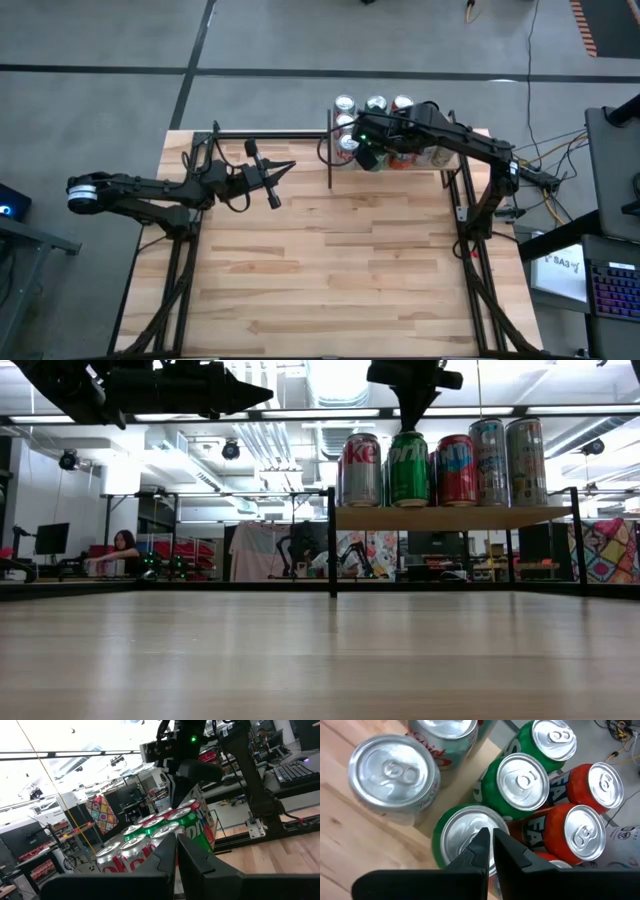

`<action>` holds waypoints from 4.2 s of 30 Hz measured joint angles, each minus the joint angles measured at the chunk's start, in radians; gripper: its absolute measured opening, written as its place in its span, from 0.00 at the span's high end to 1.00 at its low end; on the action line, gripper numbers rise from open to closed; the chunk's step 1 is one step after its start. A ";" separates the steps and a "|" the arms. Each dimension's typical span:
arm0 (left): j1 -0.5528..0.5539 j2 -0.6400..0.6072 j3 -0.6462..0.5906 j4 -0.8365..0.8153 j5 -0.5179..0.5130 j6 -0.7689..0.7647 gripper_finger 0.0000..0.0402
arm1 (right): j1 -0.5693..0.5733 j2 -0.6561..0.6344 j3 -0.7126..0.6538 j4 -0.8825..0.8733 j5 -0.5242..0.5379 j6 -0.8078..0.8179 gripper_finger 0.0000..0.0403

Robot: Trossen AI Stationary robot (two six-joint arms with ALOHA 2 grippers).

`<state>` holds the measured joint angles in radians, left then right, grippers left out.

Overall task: Place canned beverage on shelf
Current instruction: Put the green soda can on the shelf aligned in front of the other green soda can, then return to Home Position

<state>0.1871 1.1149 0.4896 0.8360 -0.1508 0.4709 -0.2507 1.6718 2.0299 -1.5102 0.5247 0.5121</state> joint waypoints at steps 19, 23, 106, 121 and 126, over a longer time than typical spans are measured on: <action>0.000 0.000 0.026 -0.002 0.001 -0.065 1.00 | 0.078 -0.157 -0.034 -0.060 0.046 0.010 0.97; 0.000 0.000 0.038 -0.016 0.001 -0.080 1.00 | 0.100 -0.221 -0.105 -0.051 0.137 -0.012 0.97; -0.038 -0.147 0.040 -0.377 0.004 -0.374 1.00 | 0.255 -1.371 -1.373 1.105 -0.248 -0.500 0.97; 0.005 -0.275 0.040 -0.554 0.003 -0.238 1.00 | 0.255 -1.594 -1.430 1.133 -0.298 -0.521 0.97; 0.039 -0.370 0.040 -0.656 0.003 -0.263 1.00 | 0.255 -1.668 -1.457 1.131 -0.299 -0.529 0.97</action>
<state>0.2258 0.7448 0.5293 0.1795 -0.1478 0.2083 0.0044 0.0041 0.5732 -0.3787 0.2259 -0.0170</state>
